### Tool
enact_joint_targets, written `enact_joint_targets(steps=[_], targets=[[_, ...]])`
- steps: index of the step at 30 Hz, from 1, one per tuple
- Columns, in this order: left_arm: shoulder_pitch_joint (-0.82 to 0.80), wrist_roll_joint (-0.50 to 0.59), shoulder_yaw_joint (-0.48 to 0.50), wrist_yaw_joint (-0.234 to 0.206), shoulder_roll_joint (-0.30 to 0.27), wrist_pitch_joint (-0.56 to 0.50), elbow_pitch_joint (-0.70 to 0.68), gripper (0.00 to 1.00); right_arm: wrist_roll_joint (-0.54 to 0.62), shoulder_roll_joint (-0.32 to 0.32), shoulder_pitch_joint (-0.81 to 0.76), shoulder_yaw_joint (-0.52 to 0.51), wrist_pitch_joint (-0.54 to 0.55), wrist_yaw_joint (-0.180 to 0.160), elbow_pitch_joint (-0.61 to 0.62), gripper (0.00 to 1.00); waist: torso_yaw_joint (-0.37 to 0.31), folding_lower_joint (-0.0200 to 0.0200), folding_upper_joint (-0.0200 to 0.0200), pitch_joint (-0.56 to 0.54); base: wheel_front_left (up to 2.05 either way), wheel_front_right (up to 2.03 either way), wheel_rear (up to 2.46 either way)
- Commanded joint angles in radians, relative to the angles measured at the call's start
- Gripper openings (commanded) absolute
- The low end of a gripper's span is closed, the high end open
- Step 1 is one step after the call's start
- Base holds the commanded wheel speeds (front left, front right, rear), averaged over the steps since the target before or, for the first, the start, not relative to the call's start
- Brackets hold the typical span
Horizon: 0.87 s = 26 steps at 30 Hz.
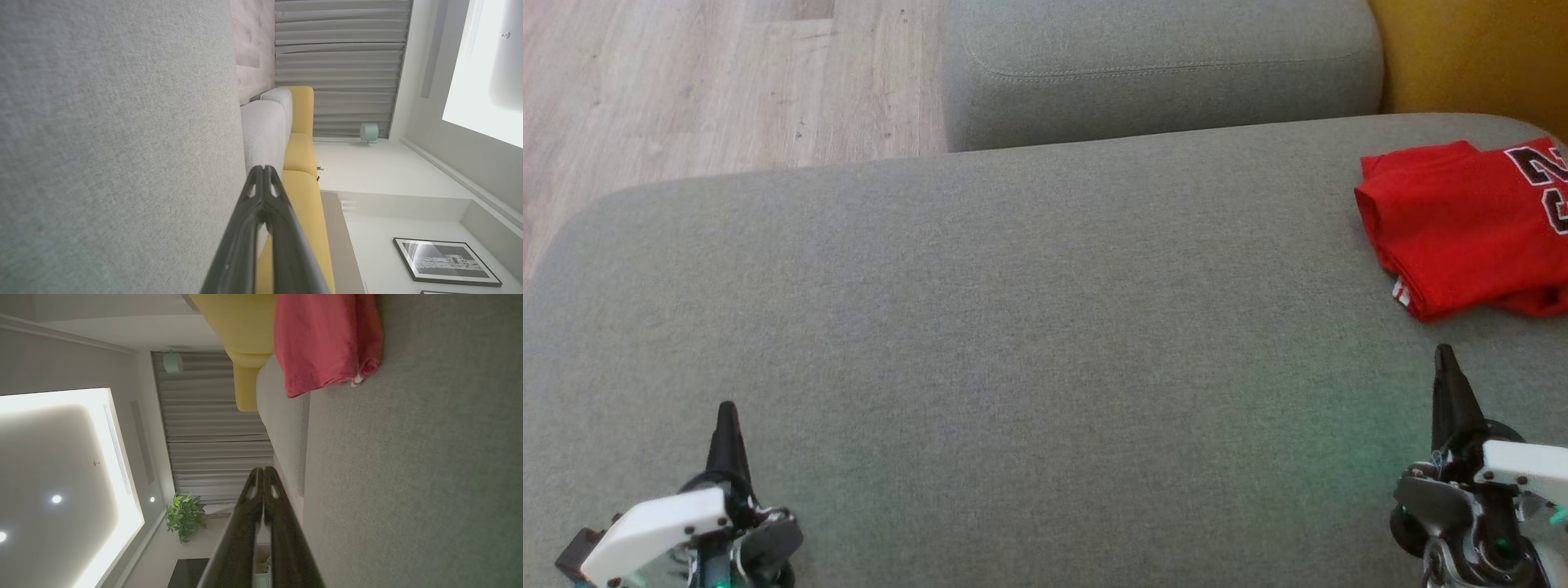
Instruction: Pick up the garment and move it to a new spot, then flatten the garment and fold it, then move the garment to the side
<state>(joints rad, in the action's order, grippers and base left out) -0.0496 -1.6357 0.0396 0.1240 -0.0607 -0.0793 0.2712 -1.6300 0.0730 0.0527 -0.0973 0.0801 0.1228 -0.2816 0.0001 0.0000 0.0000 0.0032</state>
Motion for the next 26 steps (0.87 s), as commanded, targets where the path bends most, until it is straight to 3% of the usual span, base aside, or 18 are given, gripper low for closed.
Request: enact_joint_targets(steps=[1, 26], targets=[[-0.056, -0.001, 0.04, 0.007, -0.014, -0.007, -0.028, 0.0, -0.007, 0.002, 0.052, 0.018, 0.005, 0.008, 0.039, 0.0, 0.0, 0.0, 0.0, 0.0, 0.0, 0.0, 0.0], [-0.056, 0.006, 0.049, 0.007, -0.008, -0.014, -0.027, 0.0, 0.0, -0.004, 0.053, 0.009, 0.013, 0.008, 0.038, 0.0, 0.0, 0.0, 0.0, 0.0, 0.0, 0.0, 0.0]])
